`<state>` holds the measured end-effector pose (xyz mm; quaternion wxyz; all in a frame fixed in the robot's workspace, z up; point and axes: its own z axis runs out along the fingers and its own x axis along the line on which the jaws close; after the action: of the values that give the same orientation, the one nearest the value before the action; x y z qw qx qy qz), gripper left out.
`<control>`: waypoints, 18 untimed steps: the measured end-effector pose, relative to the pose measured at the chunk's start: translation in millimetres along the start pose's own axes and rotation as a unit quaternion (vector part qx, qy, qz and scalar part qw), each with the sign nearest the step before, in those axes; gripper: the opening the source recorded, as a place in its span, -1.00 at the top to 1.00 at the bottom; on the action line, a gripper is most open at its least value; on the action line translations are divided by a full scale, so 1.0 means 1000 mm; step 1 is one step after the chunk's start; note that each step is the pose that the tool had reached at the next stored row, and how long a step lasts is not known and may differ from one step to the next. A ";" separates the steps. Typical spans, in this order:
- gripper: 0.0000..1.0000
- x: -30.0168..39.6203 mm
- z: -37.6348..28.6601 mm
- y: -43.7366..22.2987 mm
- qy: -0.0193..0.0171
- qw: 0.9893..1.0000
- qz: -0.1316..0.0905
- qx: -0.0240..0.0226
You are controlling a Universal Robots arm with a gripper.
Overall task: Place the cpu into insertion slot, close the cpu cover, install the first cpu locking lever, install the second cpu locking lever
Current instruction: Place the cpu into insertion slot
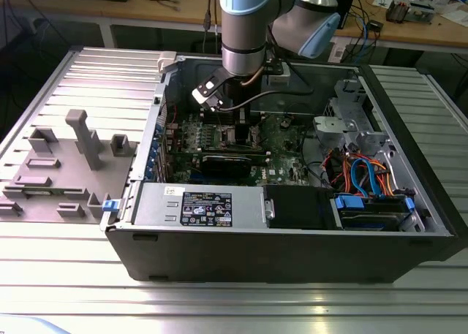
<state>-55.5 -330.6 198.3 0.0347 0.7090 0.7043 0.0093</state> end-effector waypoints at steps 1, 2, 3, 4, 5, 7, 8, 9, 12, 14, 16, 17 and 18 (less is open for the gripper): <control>-0.08 0.0000 0.0001 0.0000 0.000 1.000 0.000 0.000; -0.08 0.0000 0.0001 0.0000 0.000 1.000 0.000 0.000; -0.08 0.0000 0.0002 0.0000 0.000 1.000 0.000 0.000; -0.08 0.0000 0.0002 0.0000 0.000 1.000 0.000 0.000; -0.08 0.0000 0.0002 0.0000 0.000 1.000 0.000 0.000; -0.08 0.0000 0.0003 0.0000 0.000 1.000 0.000 0.000; -0.08 0.0000 0.0003 0.0000 0.000 1.000 0.000 0.000; -0.08 0.0000 0.0003 0.0000 0.000 1.000 0.000 0.000; -0.08 0.0000 0.0003 0.0000 0.000 1.000 0.000 0.000; -0.08 0.0000 0.0004 0.0000 0.000 1.000 0.000 0.000; -0.08 0.0000 0.0004 0.0000 0.000 1.000 0.000 0.000; -0.08 0.0000 0.0004 0.0000 0.000 1.000 0.000 0.000; -0.08 0.0000 0.0004 0.0000 0.000 1.000 0.000 0.000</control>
<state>-55.5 -330.6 197.9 0.0346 0.7090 0.7043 0.0093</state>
